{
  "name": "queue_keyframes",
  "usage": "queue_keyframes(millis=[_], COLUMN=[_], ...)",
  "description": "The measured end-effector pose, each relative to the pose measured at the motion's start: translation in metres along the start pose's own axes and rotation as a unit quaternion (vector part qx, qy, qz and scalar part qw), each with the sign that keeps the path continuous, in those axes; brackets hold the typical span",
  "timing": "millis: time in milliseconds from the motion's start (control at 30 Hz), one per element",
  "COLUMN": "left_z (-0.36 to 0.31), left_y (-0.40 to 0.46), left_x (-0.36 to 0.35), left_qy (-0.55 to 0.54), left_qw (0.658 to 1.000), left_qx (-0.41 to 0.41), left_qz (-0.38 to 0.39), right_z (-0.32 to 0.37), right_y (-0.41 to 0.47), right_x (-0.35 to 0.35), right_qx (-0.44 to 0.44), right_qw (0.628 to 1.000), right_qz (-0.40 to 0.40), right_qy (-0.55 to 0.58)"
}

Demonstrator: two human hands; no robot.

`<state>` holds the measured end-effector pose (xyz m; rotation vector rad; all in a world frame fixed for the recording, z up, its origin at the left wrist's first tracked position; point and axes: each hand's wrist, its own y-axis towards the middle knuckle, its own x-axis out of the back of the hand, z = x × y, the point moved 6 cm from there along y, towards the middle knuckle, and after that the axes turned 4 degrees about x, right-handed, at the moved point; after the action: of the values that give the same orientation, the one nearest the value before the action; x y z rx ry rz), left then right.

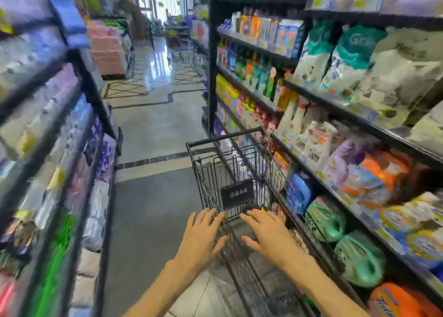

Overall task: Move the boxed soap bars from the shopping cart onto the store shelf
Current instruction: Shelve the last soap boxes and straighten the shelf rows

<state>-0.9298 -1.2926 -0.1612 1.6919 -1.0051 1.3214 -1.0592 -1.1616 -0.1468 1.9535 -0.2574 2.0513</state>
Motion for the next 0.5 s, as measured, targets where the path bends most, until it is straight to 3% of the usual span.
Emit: queue_keyframes(millis=[267,500], left_z=[0.019,-0.017], left_y=[0.158,0.282], left_x=[-0.057,-0.117], left_qy=[0.025,0.044], left_qw=[0.993,0.965], left_qx=[-0.082,-0.206], left_qz=[0.08,0.154], right_z=[-0.106,-0.196], right_y=[0.089,0.096], right_x=[-0.039,-0.072], right_qx=[-0.121,-0.27], right_qw=[0.991,0.958], right_qz=[0.021,0.036], right_qy=[0.049,0.09])
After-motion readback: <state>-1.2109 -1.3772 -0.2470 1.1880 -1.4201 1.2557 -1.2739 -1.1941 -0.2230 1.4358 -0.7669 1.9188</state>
